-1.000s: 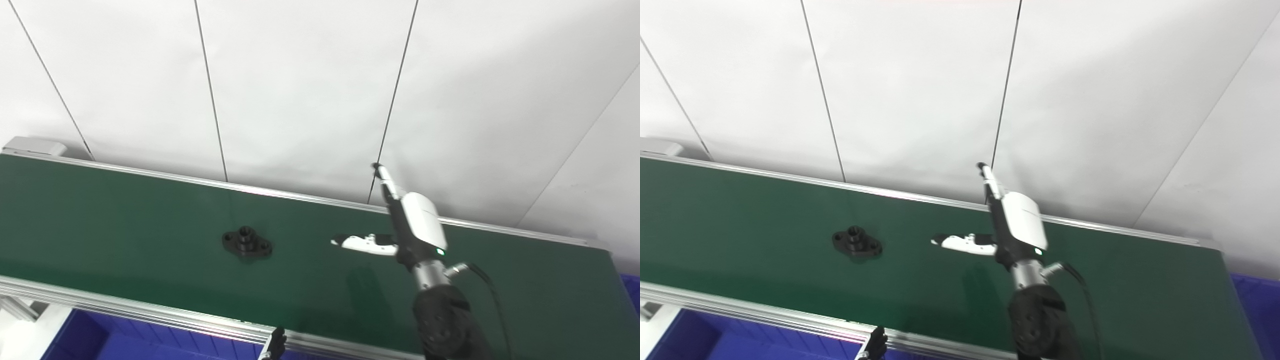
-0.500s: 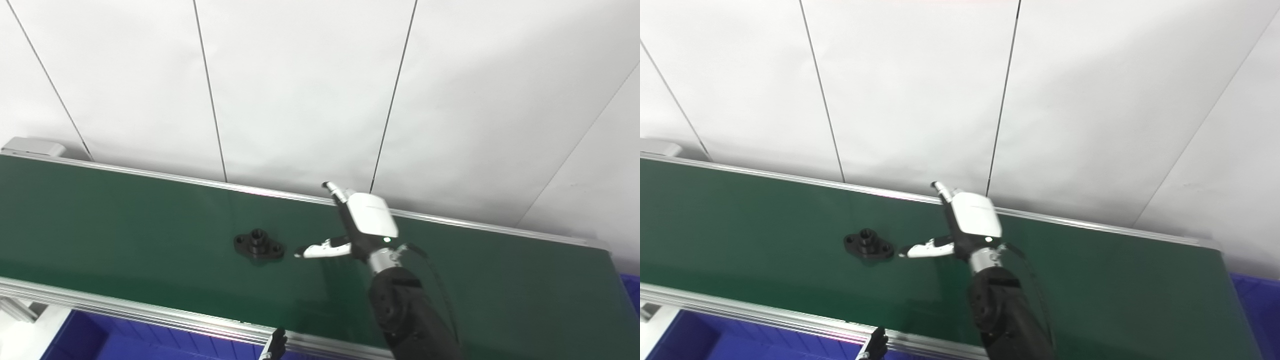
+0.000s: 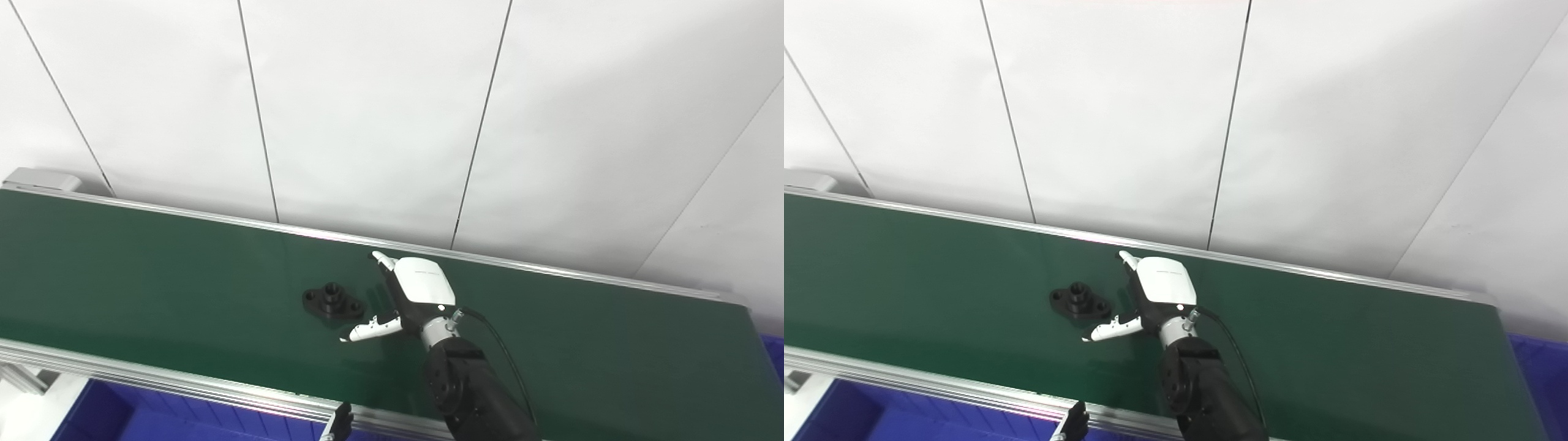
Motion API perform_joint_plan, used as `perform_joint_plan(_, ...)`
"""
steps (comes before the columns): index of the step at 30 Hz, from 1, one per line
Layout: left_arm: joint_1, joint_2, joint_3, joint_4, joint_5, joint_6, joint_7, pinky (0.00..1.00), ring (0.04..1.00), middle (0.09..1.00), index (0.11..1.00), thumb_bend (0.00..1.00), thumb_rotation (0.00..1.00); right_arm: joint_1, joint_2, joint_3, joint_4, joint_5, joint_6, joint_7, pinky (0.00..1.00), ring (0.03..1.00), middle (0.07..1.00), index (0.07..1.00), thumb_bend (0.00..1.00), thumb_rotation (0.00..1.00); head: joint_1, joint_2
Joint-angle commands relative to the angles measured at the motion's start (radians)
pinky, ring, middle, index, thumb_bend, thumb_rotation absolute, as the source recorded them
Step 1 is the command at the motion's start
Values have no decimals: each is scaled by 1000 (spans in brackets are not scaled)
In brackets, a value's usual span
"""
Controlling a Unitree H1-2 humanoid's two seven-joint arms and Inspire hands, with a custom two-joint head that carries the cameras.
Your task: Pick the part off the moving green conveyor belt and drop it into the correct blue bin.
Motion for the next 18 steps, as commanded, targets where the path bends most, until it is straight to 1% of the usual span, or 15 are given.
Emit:
perform_joint_plan(1, 39, -60, -72, -28, 14, -18, 1, 1000, 1000, 1000, 1000, 620, 1000, -56, 27, 10, 6, 1, 10, -23, 710, 815, 850, 907, 999, 592, 2, 2)
perform_joint_plan(5, 46, -63, -76, -33, 30, -12, 5, 1000, 1000, 1000, 1000, 621, 1000, -67, 35, 12, 52, 19, 5, -34, 674, 789, 827, 880, 992, 579, 12, 5)
perform_joint_plan(8, 50, -66, -82, -39, 46, -5, 6, 1000, 1000, 1000, 1000, 629, 1000, -78, 41, 19, 98, 24, -8, -64, 598, 710, 786, 836, 981, 567, 25, 6)
perform_joint_plan(11, 53, -70, -91, -38, 58, -10, 10, 1000, 1000, 1000, 1000, 594, 1000, -87, 44, 25, 133, 38, -23, -93, 544, 660, 760, 806, 967, 574, 36, 8)
perform_joint_plan(14, 56, -76, -102, -45, 83, 1, 14, 1000, 1000, 1000, 1000, 542, 1000, -93, 55, 24, 169, 63, -47, -129, 500, 614, 721, 765, 957, 565, 48, 7)
perform_joint_plan(15, 57, -79, -106, -44, 88, 1, 16, 1000, 1000, 1000, 1000, 508, 1000, -94, 57, 25, 174, 70, -52, -135, 477, 587, 699, 747, 948, 547, 55, 9)
perform_joint_plan(18, 61, -82, -116, -42, 88, -1, 17, 1000, 1000, 1000, 1000, 473, 1000, -97, 67, 33, 193, 83, -69, -171, 410, 528, 650, 727, 898, 509, 59, 13)
